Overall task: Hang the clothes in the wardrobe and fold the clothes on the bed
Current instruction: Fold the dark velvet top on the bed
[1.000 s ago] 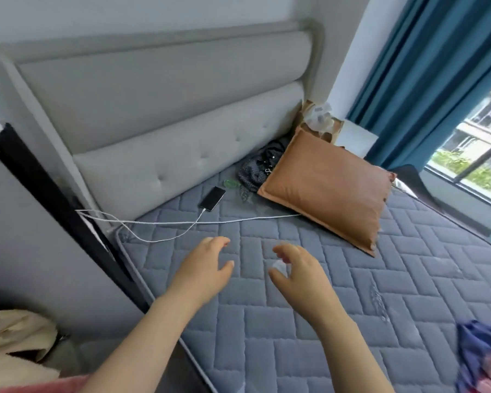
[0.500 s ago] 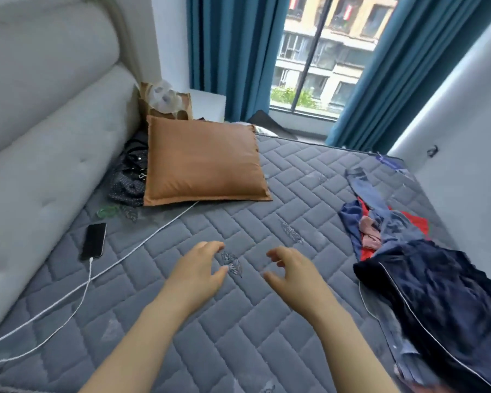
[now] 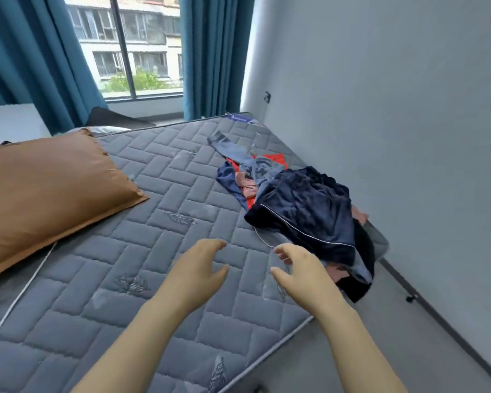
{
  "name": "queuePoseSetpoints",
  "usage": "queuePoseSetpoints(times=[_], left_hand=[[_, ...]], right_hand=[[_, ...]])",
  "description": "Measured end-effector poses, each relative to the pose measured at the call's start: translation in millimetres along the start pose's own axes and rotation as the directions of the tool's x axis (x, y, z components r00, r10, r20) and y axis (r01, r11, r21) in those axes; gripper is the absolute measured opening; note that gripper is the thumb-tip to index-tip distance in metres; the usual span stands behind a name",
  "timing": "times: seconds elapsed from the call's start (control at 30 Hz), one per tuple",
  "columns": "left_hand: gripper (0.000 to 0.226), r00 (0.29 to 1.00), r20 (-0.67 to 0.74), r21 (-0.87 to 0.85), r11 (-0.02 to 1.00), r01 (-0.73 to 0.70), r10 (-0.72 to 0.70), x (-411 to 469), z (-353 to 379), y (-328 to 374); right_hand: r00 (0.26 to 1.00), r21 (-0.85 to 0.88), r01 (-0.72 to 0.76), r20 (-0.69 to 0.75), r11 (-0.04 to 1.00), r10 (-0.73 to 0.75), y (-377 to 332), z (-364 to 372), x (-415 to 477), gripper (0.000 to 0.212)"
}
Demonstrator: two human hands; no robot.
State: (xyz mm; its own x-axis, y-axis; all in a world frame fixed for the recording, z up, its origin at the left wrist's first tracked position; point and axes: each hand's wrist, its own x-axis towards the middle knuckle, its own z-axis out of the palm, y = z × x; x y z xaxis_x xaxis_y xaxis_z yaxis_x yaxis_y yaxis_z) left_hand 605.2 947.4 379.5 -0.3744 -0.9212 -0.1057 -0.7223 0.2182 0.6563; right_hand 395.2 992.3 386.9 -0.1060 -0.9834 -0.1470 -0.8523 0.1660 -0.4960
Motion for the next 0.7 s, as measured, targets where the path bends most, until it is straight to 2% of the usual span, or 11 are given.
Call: queuePoseSetpoints(times=[0.37, 0.53, 0.7], left_hand=[[0.046, 0.989, 0.063, 0.052, 0.989, -0.137, 0.134, 108, 131, 157], [0.046, 0.963, 0.130, 0.055, 0.968, -0.244, 0.235, 151, 191, 239], [0.046, 0.930, 0.197, 0.094, 0.939, -0.331, 0.309, 185, 230, 291]], right_hand=[[0.988, 0.099, -0.115, -0.093, 0.988, 0.124, 191, -105, 27, 0.038], [0.974, 0.084, -0.161, -0.151, 0.983, 0.172, 271, -160, 27, 0.037], [0.938, 0.115, -0.247, -0.221, 0.962, 0.267, 329, -194, 19, 0.038]])
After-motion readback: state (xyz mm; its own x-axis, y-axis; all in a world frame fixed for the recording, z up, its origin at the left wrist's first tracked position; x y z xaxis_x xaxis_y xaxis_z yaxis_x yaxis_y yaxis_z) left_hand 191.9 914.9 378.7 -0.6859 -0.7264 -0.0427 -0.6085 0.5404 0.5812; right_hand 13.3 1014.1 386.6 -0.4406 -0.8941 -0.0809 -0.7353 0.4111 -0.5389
